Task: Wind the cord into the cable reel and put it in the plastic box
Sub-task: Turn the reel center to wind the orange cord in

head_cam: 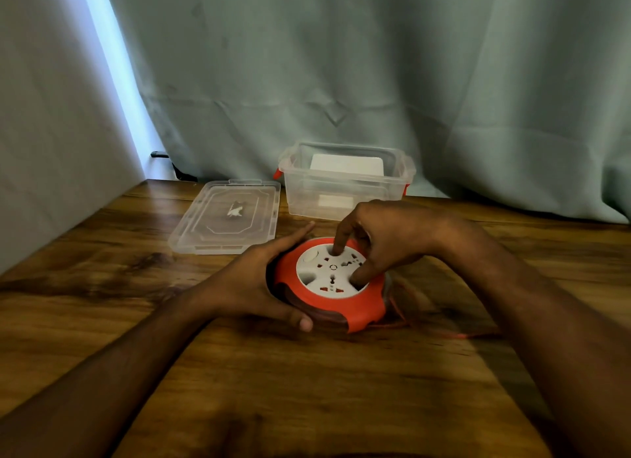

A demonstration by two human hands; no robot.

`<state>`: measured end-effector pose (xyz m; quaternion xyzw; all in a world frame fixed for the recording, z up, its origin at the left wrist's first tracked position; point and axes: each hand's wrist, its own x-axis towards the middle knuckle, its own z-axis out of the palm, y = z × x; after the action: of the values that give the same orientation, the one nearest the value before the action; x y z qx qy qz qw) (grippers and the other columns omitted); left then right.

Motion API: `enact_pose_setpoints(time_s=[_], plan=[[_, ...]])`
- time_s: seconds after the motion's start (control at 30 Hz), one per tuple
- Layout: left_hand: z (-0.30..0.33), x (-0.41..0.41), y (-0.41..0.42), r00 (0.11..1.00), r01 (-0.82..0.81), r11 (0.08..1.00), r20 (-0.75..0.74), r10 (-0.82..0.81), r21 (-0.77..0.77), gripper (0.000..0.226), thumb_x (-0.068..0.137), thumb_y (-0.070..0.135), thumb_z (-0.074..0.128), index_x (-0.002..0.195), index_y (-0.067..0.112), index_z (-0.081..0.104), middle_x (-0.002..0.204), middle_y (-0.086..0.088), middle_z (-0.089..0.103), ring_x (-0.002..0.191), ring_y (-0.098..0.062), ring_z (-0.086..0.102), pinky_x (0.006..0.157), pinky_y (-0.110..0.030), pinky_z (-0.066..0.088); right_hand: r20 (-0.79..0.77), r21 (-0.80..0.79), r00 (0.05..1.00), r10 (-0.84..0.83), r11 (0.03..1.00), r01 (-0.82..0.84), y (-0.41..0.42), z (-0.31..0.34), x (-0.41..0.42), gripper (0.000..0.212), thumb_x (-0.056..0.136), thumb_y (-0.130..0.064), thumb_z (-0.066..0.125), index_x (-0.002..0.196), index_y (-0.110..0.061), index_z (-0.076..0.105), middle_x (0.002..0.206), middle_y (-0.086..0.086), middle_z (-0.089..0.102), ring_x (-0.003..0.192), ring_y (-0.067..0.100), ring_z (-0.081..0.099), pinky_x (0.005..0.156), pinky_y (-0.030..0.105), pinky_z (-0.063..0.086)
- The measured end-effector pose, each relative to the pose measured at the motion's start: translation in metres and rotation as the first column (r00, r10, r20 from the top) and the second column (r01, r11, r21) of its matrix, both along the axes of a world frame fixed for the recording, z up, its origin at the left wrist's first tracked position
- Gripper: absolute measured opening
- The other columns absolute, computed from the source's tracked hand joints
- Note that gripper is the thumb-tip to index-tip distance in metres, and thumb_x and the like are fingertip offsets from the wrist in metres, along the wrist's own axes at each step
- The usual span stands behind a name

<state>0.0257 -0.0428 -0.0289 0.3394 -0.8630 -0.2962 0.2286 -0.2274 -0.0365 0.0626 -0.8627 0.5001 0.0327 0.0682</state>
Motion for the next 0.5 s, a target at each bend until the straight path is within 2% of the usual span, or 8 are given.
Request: enact_pose_setpoints(time_s=[0.1,0.2,0.27,0.37,0.5], plan=[[-0.002,0.000,0.000,1.000,0.011,1.000,-0.017,-0.011,0.005,0.131,0.047,0.065,0.095,0.151,0.063,0.015,0.159,0.032,0.031,0.145,0.007,0.033,0.118,-0.024,0.036,-0.046,-0.029,0.998,-0.033,0.999,0.032,-0.001,-0.003,0.000,0.065,0.057,-0.078,0.077,0.108,-0.040,0.070,0.095,-0.021,0.058,0.082,0.001,0.056,0.060,0.023,0.045],[-0.001,0.000,0.000,1.000,0.009,1.000,-0.010,-0.009,0.007,0.131,0.048,0.065,0.094,0.151,0.063,0.014,0.159,0.031,0.031,0.145,0.006,0.033,0.119,-0.028,0.037,-0.033,-0.020,0.999,-0.043,0.999,0.043,0.000,-0.006,0.003,0.060,0.056,-0.084,0.073,0.089,-0.034,0.071,0.092,-0.021,0.065,0.081,0.002,0.060,0.058,0.024,0.046],[0.000,-0.001,0.000,1.000,0.009,1.000,0.001,-0.009,0.007,0.133,0.048,0.067,0.094,0.153,0.059,0.013,0.160,0.030,0.030,0.146,0.004,0.033,0.120,-0.032,0.037,-0.026,-0.008,0.999,-0.045,0.999,0.045,0.000,-0.008,0.005,0.054,0.064,-0.083,0.069,0.079,-0.031,0.068,0.085,-0.017,0.069,0.074,0.003,0.065,0.054,0.021,0.045],[-0.001,-0.001,-0.001,1.000,0.018,1.000,0.007,-0.018,0.010,0.135,0.047,0.071,0.092,0.156,0.054,0.014,0.160,0.032,0.028,0.146,0.006,0.032,0.120,-0.031,0.036,-0.015,-0.053,0.999,-0.046,0.998,0.045,0.003,-0.008,0.010,0.045,0.077,-0.075,0.065,0.066,-0.032,0.057,0.067,-0.016,0.063,0.064,0.003,0.065,0.052,0.018,0.041],[-0.001,-0.001,0.000,1.000,0.016,1.000,0.006,-0.016,0.015,0.135,0.044,0.074,0.090,0.154,0.057,0.014,0.159,0.034,0.029,0.145,0.008,0.032,0.119,-0.026,0.036,0.022,-0.046,0.999,-0.025,0.999,0.026,0.006,-0.001,0.007,0.037,0.082,-0.064,0.071,0.071,-0.028,0.068,0.069,-0.016,0.067,0.065,0.003,0.065,0.056,0.023,0.047]])
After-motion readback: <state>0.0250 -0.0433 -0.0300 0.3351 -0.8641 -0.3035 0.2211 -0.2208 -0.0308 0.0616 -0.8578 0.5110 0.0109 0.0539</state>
